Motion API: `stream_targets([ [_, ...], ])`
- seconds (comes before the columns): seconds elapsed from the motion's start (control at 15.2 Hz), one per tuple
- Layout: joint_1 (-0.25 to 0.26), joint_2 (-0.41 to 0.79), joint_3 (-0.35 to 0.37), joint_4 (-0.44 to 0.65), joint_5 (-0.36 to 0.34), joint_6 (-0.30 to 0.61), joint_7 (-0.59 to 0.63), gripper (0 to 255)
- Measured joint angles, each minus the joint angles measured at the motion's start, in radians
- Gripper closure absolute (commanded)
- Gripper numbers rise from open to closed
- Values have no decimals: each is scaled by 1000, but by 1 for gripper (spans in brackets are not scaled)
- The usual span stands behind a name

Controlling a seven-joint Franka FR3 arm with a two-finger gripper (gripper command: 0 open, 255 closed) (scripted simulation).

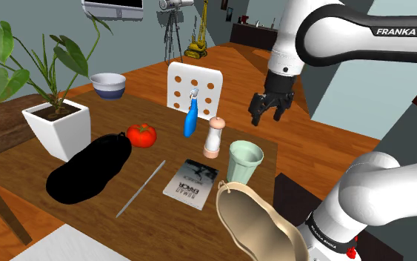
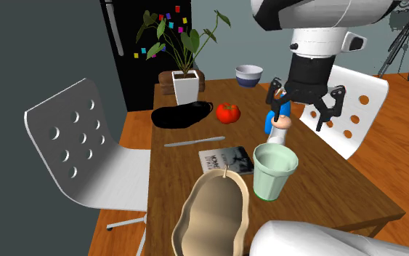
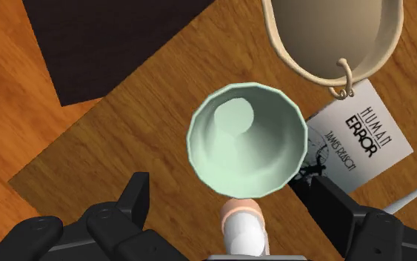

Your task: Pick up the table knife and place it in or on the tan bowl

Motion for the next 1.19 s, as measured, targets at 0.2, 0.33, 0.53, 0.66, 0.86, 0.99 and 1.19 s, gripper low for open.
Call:
stream_targets([
  [0.2, 3, 39, 78, -15, 53, 60, 126, 0],
  [0.33, 6, 80, 139, -14, 90, 105, 219, 0],
  [0.53, 1, 141, 217, -10, 128, 171, 345, 0],
  [0.66, -8, 197, 272, 3, 147, 221, 431, 0],
  [0.86, -31, 292, 353, 39, 156, 291, 562, 0],
  [0.99, -55, 374, 410, 68, 146, 348, 654, 0],
  [1.19, -92, 490, 489, 125, 108, 410, 801, 0],
])
